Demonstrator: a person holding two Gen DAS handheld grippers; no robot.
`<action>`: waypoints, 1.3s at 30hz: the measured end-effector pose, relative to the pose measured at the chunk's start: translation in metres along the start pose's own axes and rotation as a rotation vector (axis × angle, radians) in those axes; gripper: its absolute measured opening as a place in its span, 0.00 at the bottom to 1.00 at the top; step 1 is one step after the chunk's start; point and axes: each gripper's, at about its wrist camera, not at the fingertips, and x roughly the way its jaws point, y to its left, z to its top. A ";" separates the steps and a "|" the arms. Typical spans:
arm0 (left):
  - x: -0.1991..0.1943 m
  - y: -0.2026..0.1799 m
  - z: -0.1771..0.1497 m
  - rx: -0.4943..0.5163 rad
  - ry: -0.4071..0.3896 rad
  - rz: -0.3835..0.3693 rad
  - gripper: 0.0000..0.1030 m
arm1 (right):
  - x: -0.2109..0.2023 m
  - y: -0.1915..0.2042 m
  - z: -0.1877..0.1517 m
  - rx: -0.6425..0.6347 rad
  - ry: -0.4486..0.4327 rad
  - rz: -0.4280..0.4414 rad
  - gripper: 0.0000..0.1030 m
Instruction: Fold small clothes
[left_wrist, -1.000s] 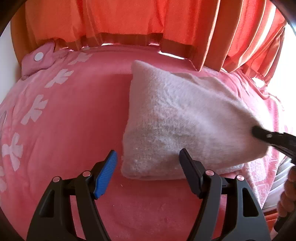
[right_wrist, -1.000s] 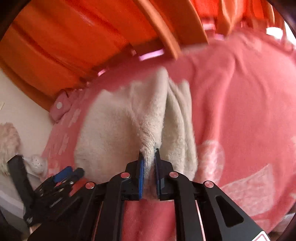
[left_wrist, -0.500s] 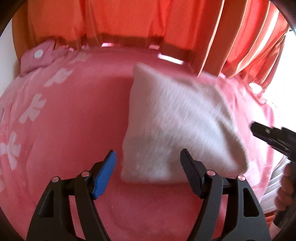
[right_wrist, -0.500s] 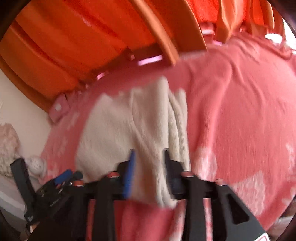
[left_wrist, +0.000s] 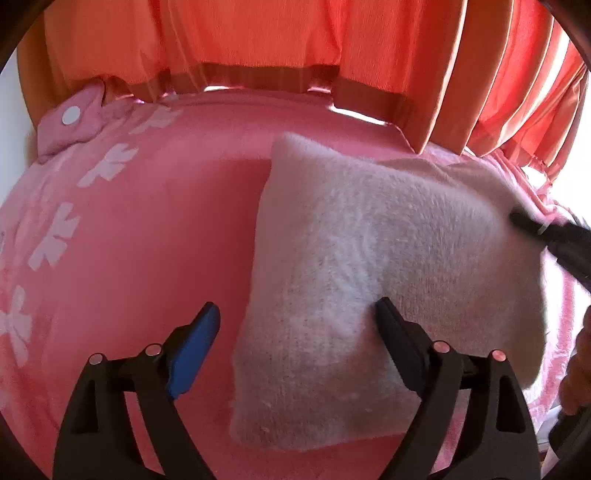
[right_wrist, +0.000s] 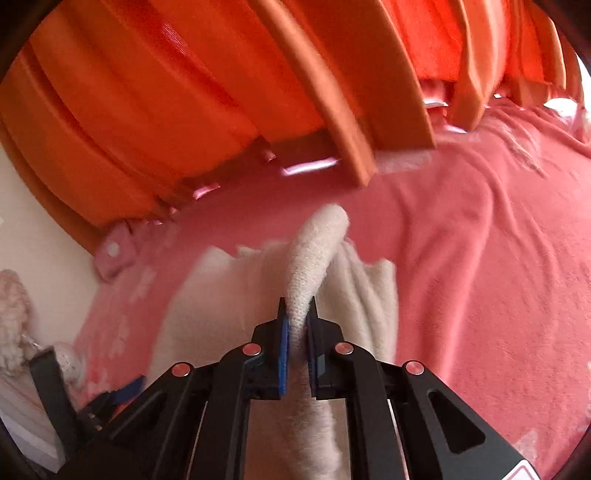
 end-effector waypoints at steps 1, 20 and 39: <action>0.004 -0.001 -0.001 -0.001 0.008 -0.002 0.82 | 0.030 -0.007 -0.008 0.001 0.105 -0.021 0.07; -0.012 -0.001 -0.042 0.032 0.107 -0.016 0.83 | -0.015 0.055 -0.072 -0.172 0.238 -0.025 0.14; 0.051 0.045 0.007 -0.198 0.176 -0.457 0.96 | 0.029 -0.029 -0.049 0.192 0.240 0.224 0.78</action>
